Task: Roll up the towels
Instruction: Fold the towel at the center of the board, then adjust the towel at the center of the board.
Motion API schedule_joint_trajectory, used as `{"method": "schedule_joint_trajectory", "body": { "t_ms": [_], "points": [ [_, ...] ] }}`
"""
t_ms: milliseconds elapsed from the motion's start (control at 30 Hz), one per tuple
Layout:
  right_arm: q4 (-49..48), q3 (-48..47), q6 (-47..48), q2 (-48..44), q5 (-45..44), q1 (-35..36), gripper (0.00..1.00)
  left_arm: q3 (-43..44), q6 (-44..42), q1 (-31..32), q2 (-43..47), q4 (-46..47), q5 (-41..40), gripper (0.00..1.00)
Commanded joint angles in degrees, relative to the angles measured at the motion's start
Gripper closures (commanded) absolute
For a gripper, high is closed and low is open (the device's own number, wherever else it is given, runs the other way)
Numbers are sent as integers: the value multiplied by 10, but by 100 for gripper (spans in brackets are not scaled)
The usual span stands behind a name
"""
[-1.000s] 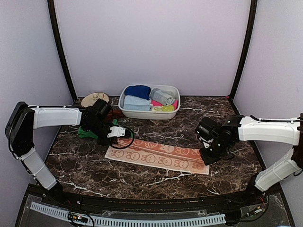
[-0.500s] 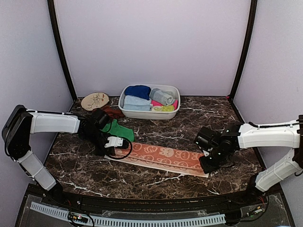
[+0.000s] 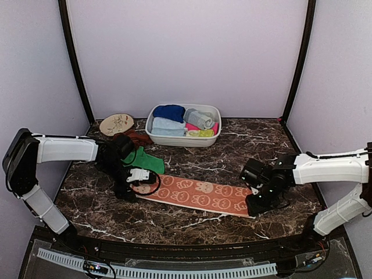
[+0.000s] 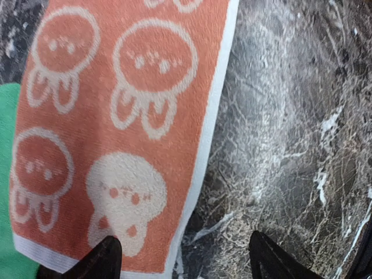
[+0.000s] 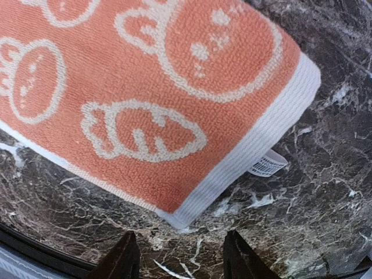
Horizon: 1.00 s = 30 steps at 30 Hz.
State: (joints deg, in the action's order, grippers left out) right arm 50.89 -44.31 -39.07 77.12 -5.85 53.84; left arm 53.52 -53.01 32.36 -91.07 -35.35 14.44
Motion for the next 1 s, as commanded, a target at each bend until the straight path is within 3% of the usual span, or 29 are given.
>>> {"method": "schedule_joint_trajectory", "body": {
  "t_ms": [0, 100, 200, 400, 567, 733, 967],
  "points": [
    [23, -60, 6, -28, -7, -8, 53, 72, 13, 0, 10, -81, 60, 22],
    [5, -91, 16, -29, 11, -32, 57, 109, 14, 0, 5, -104, 86, 23],
    [-46, -89, 20, -19, 44, -66, 63, 115, 27, 0, -9, -64, 77, 29],
    [-141, -49, 20, 26, 75, -120, 77, 72, 35, 0, -46, 46, 16, 38],
    [-158, -18, 26, 47, 65, -154, 81, 30, 22, 0, -60, 88, -2, 41],
    [-161, 7, 32, 59, 51, -188, 85, 19, 31, 0, -65, 85, 30, 42],
    [-143, 10, 42, 85, 5, -209, 83, 15, 53, 12, -60, 32, 135, 42]
  ]
}}
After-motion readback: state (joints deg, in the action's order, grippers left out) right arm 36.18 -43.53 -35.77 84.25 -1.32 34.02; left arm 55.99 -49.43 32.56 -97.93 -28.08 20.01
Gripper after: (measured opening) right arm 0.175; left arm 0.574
